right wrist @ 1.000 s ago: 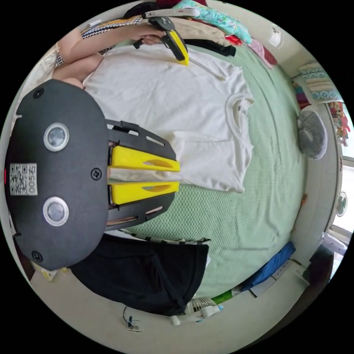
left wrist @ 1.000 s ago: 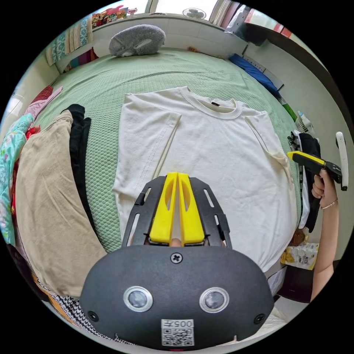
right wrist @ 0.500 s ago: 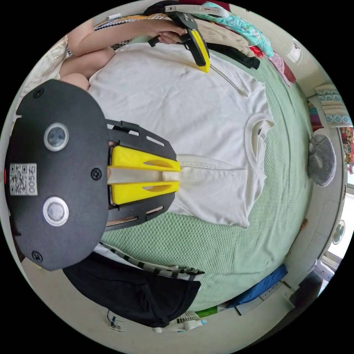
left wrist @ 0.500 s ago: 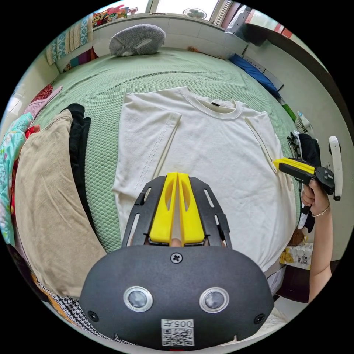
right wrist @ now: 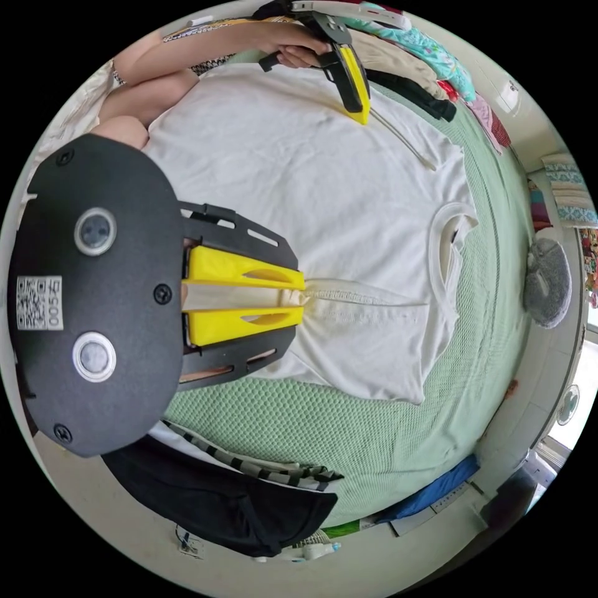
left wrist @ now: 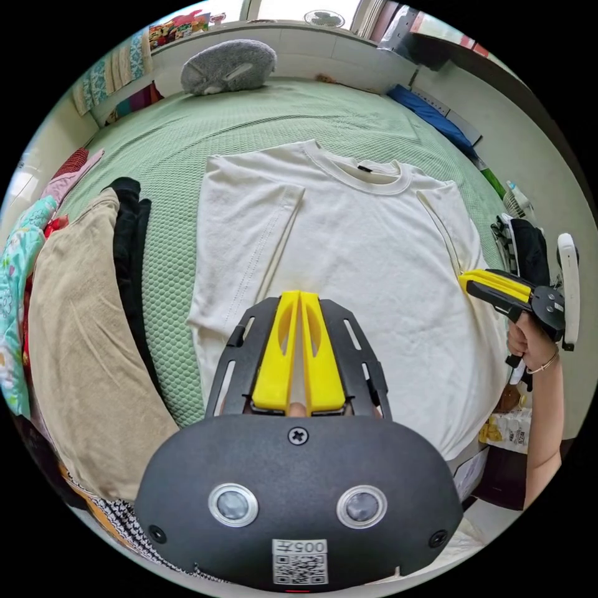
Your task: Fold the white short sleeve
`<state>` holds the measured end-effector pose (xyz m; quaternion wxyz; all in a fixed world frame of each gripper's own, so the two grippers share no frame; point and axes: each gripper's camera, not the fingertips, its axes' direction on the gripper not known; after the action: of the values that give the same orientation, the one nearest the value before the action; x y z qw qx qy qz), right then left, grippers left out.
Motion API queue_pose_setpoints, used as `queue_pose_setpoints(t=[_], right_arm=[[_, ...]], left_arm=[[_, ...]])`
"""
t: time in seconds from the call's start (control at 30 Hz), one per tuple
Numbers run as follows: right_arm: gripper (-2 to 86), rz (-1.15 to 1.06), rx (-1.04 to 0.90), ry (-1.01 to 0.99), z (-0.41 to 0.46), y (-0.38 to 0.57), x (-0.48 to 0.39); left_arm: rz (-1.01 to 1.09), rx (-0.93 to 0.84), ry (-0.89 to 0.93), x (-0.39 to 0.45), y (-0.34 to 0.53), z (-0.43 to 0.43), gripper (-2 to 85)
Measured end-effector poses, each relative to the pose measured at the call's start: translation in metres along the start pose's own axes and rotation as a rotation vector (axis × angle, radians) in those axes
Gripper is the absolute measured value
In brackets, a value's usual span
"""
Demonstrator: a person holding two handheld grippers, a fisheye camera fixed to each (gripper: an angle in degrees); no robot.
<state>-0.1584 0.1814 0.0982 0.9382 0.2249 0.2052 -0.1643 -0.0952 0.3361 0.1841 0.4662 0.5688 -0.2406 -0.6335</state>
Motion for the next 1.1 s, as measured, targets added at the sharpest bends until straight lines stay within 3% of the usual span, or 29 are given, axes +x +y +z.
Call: queue_pose_setpoints(t=[0.27,0.47,0.67,0.77,1.1], right_arm=[[4.2,-0.002,0.046,0.032,-0.006,0.02,0.0],[1.7,0.048,0.061,-0.018,-0.021,0.034,0.014],[5.5,0.019,0.352,-0.072,-0.103,0.051,0.06],[6.9,0.071,0.342,-0.158,-0.102,0.029,0.104],[8.9,0.24,0.245,-0.208,-0.053,-0.022,0.176]], left_arm=[[0.001,-0.003,-0.054,0.006,0.001,-0.004,-0.4],[-0.057,0.043,0.025,-0.007,0.012,-0.02,0.2],[-0.047,0.332,0.045,-0.044,0.016,-0.103,3.2],[0.024,0.406,0.056,-0.069,-0.02,-0.117,8.8],[0.054,0.122,0.033,-0.105,-0.1,-0.052,17.9]])
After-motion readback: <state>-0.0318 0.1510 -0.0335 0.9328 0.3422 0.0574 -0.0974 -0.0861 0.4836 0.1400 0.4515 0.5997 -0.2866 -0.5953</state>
